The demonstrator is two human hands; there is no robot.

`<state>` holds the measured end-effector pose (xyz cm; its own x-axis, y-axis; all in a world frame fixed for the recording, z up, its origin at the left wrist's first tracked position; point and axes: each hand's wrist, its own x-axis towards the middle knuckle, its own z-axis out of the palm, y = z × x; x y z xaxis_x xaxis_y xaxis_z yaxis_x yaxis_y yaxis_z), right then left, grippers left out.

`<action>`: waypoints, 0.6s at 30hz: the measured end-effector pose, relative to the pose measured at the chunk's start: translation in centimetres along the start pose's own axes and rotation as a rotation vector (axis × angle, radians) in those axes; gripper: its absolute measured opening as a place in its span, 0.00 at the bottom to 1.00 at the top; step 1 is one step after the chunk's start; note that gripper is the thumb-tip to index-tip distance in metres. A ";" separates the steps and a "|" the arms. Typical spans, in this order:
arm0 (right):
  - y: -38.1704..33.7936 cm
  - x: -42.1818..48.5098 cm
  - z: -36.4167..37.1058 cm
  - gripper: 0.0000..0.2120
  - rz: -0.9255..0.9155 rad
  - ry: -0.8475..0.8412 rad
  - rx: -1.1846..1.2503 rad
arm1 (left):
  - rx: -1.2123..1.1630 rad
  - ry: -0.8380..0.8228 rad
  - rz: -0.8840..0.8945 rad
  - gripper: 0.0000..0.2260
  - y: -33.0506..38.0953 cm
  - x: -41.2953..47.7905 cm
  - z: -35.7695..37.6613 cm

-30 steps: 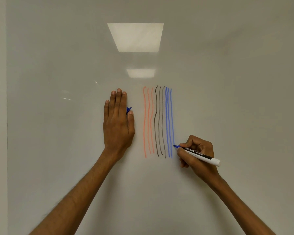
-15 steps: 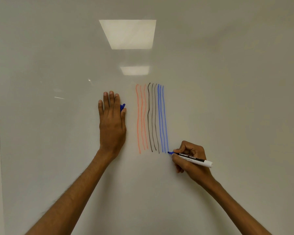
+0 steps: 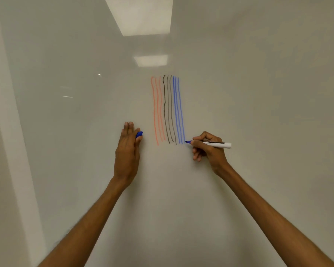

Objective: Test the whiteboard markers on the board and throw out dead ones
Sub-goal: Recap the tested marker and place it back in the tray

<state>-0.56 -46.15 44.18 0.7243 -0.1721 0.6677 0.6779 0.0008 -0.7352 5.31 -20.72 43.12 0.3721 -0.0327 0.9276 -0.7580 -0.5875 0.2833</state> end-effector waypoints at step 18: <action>7.7 -14.5 0.4 0.16 0.349 0.002 0.092 | -0.579 -0.417 -0.665 0.09 4.7 -18.9 1.1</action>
<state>-5.85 -43.24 28.89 0.9138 -0.1480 0.3783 0.3987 0.1484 -0.9050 -4.68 -23.75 26.60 0.8945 -0.1868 0.4061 -0.4292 -0.1048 0.8971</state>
